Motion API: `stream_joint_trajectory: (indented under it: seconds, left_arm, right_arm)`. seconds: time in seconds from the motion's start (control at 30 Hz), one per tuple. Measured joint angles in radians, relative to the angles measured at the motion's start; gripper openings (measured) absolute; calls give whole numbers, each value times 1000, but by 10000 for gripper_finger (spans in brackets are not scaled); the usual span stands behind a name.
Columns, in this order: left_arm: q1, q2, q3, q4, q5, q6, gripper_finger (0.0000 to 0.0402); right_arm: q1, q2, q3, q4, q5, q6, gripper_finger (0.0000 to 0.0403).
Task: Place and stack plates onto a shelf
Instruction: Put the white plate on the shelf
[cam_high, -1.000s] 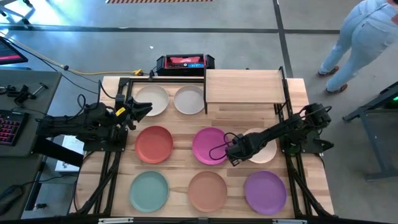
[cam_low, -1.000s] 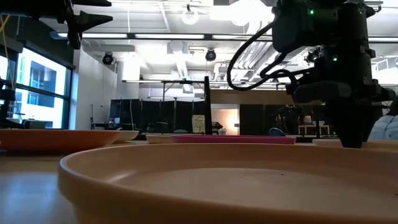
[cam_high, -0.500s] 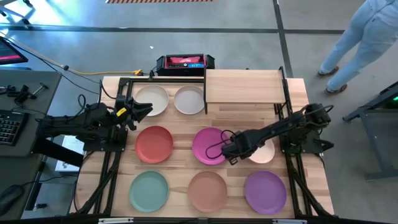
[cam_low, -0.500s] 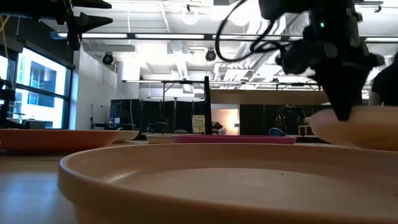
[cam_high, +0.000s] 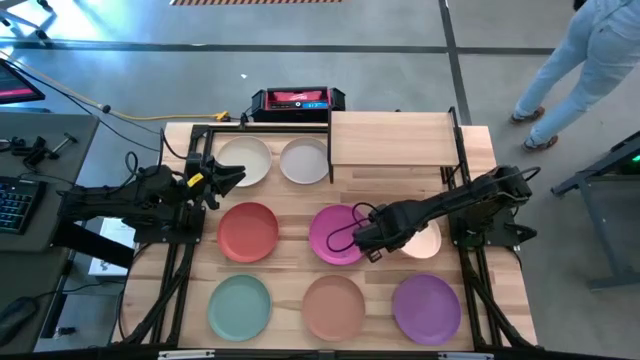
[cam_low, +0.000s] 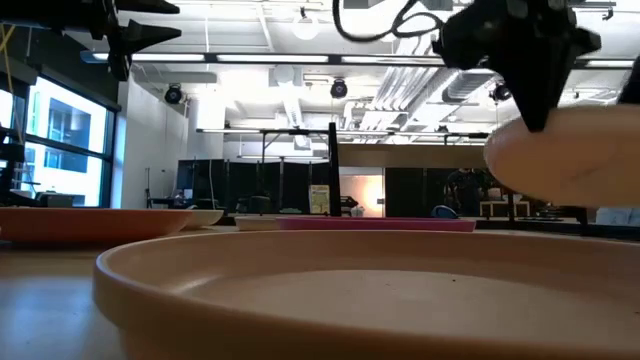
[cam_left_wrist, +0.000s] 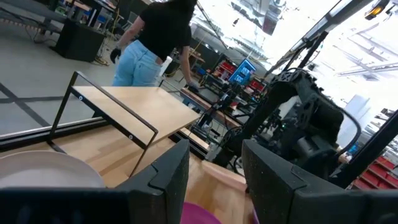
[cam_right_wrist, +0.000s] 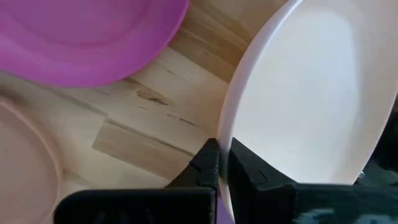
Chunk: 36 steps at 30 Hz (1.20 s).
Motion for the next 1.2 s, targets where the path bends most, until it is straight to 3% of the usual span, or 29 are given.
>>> stream_joint_trajectory:
  seconds: [0.5,0.67,0.93,1.2]
  left_arm:
    - [0,0,0,0,0,0,138]
    - [0,0,0,0,0,0,138]
    - [0,0,0,-3,0,1,138]
    - [0,0,0,-3,-1,0,138]
  right_arm:
    - [0,-2,254,-210,4,-47,0]
    - [0,-6,311,-209,42,-76,0]
    - [-20,-6,338,-210,96,-105,0]
    - [-99,-6,338,-210,163,-232,0]
